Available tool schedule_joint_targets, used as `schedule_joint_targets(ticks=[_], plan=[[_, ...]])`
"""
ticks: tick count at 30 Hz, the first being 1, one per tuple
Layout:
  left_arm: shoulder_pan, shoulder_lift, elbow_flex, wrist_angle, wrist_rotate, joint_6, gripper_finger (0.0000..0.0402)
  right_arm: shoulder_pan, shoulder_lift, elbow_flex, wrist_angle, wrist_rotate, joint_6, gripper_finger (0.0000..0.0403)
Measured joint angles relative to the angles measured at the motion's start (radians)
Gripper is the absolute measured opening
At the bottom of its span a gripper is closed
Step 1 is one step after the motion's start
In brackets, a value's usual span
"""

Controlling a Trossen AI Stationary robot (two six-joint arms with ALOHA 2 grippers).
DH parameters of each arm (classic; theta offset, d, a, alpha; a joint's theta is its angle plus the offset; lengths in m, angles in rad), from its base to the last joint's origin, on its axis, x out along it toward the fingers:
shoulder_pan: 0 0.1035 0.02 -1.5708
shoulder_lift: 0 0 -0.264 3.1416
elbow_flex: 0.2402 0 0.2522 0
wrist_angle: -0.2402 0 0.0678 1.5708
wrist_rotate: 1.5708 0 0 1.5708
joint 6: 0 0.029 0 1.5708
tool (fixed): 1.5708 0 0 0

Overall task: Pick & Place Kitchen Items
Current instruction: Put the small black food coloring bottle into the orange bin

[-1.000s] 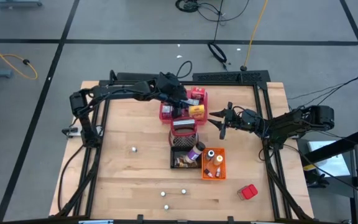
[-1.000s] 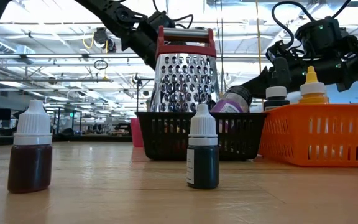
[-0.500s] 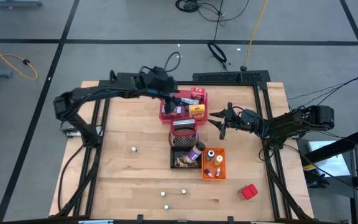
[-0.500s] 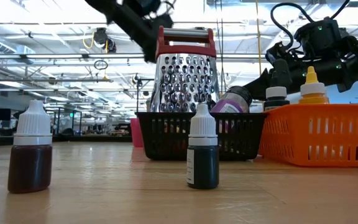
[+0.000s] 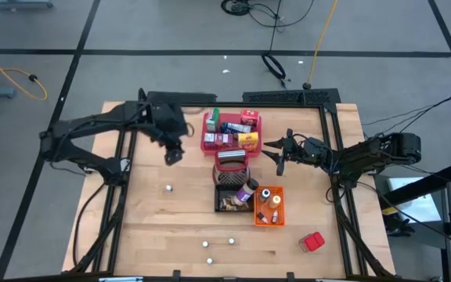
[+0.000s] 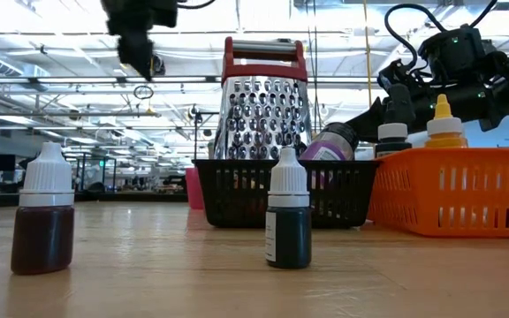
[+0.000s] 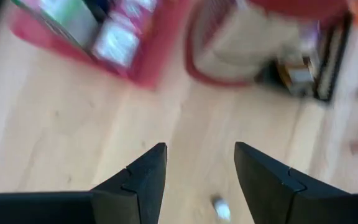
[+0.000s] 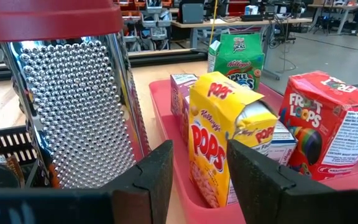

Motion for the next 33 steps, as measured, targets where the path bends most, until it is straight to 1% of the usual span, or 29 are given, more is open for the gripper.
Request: schedule_joint_targets(ticks=[4, 7, 16, 18, 26, 30, 33], plan=[[-0.082, -0.034, -0.045, -0.033, -0.043, -0.077, 0.0191, 0.000, 0.000, 0.000, 0.000, 0.000, 0.000, 0.0141], [-0.141, -0.053, -0.102, -0.041, -0.064, -0.135, 0.0191, 0.000, 0.000, 0.000, 0.000, 0.000, 0.000, 0.0141], [-0.288, -0.077, -0.293, -0.034, -0.066, -0.315, 0.0191, 0.000, 0.000, 0.000, 0.000, 0.000, 0.000, 0.0141], [-0.313, -0.077, -0.331, -0.028, -0.080, -0.356, 0.0191, 0.000, 0.000, 0.000, 0.000, 0.000, 0.000, 0.0141], [-0.399, -0.077, -0.474, 0.074, -0.122, -0.466, 0.0191, 0.000, 0.000, 0.000, 0.000, 0.000, 0.000, 0.0141], [-0.436, -0.077, -0.533, 0.153, -0.131, -0.490, 0.0191, 0.000, 0.000, 0.000, 0.000, 0.000, 0.000, 0.0141], [-0.459, -0.077, -0.565, 0.165, -0.137, -0.519, 0.0191, 0.000, 0.000, 0.000, 0.000, 0.000, 0.000, 0.0141]])
